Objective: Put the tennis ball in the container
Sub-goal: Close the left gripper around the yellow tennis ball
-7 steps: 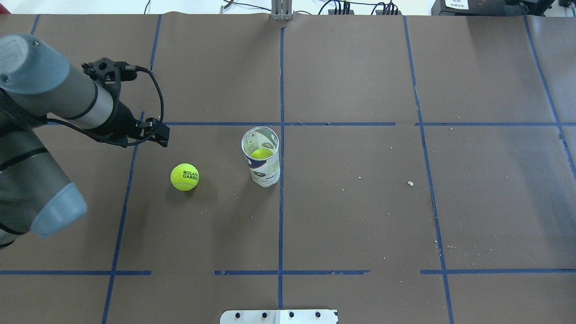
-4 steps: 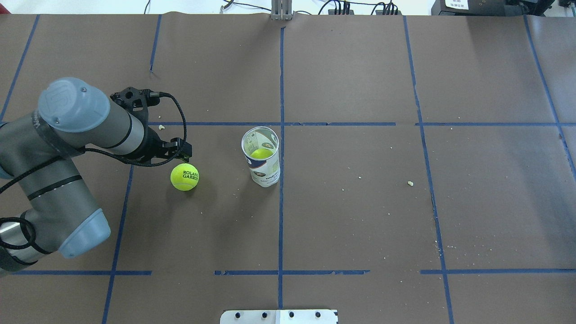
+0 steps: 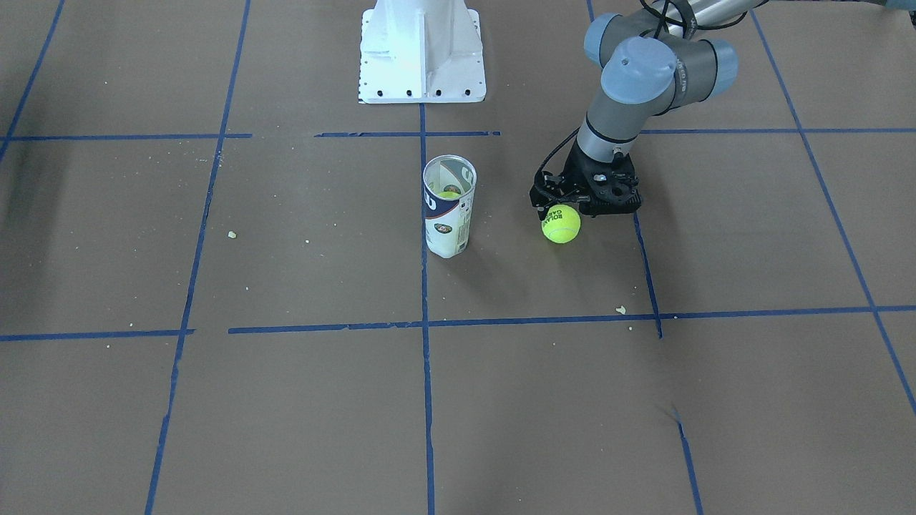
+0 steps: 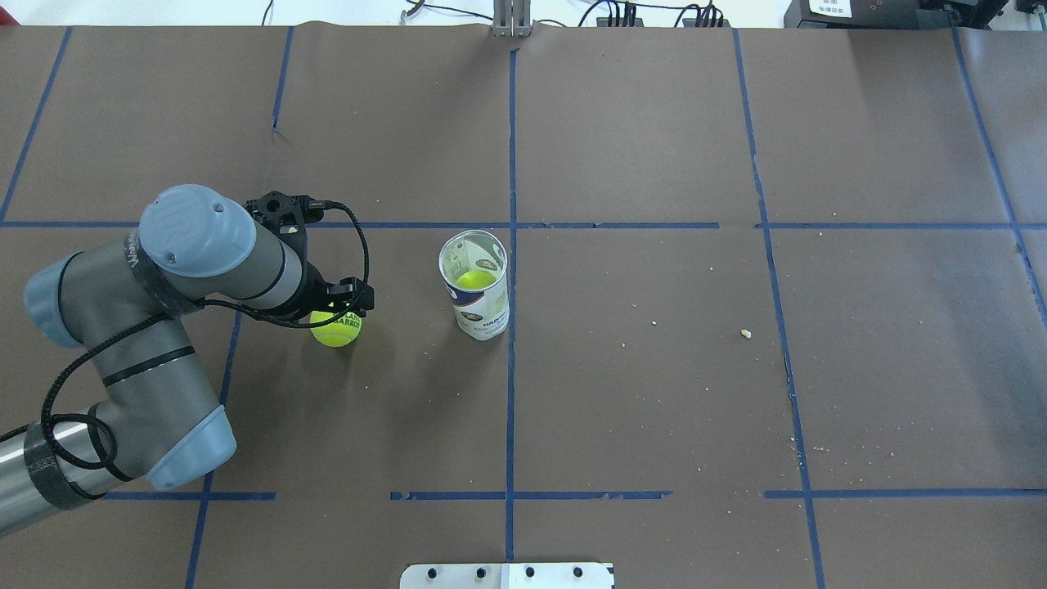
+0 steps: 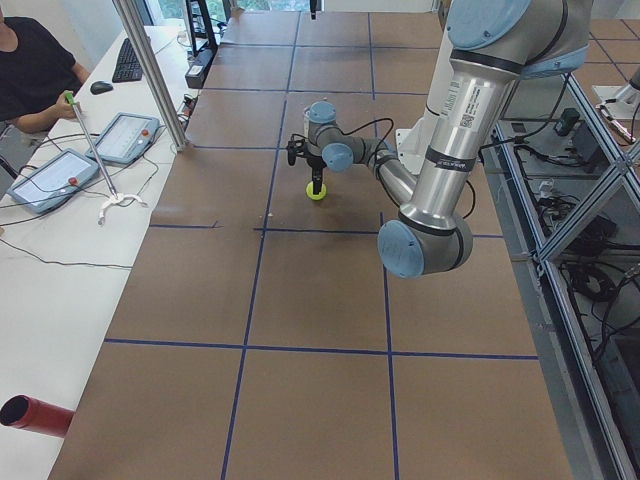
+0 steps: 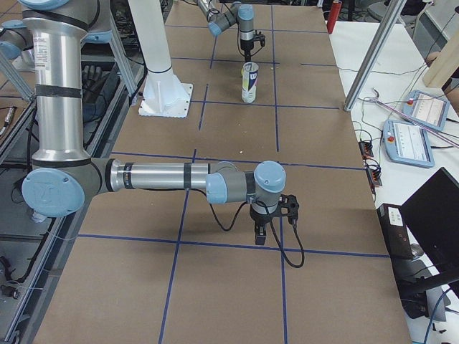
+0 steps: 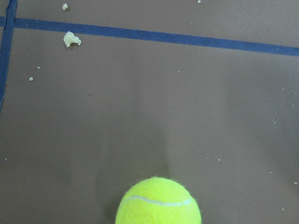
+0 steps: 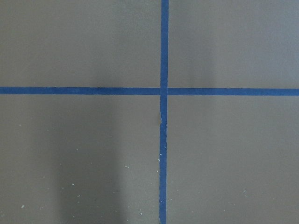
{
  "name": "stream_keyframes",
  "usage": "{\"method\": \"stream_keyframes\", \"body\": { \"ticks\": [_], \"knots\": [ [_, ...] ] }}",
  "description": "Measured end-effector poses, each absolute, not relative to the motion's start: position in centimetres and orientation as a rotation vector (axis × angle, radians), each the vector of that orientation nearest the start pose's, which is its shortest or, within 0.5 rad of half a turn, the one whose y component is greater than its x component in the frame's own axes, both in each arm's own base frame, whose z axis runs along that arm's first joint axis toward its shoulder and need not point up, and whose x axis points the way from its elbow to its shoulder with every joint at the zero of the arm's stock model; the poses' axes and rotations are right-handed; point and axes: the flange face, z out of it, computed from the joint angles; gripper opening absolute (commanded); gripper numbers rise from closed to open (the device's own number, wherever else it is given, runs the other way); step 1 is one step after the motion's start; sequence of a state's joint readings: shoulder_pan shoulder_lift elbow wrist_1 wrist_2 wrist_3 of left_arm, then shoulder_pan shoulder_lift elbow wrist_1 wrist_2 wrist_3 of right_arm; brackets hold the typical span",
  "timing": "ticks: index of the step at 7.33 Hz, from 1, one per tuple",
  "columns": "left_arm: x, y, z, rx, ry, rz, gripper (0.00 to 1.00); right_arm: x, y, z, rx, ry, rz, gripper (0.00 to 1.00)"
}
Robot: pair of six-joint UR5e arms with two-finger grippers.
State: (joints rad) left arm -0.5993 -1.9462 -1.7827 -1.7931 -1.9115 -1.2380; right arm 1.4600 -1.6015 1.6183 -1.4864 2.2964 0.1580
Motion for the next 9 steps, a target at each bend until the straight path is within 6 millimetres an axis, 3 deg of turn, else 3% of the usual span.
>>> {"method": "stream_keyframes", "body": {
  "ticks": [5,6,7,8,9],
  "knots": [
    [47.0,-43.2,35.0,0.068,0.860,-0.101,1.00,1.3,-49.0,64.5,-0.001,-0.731,0.008,1.00],
    [47.3,-42.9,35.1,0.065,0.861,-0.095,0.87,1.3,-49.0,64.5,-0.001,-0.731,0.008,1.00],
    [47.6,-42.7,35.2,0.063,0.861,-0.090,0.44,1.3,-49.0,64.5,-0.001,-0.731,0.008,1.00],
    [47.6,-42.6,35.1,0.063,0.863,-0.088,0.17,1.3,-49.0,64.5,-0.001,-0.731,0.008,1.00],
    [47.5,-42.5,34.9,0.066,0.867,-0.087,0.00,1.3,-49.0,64.5,-0.001,-0.731,0.009,1.00]
  ]
}}
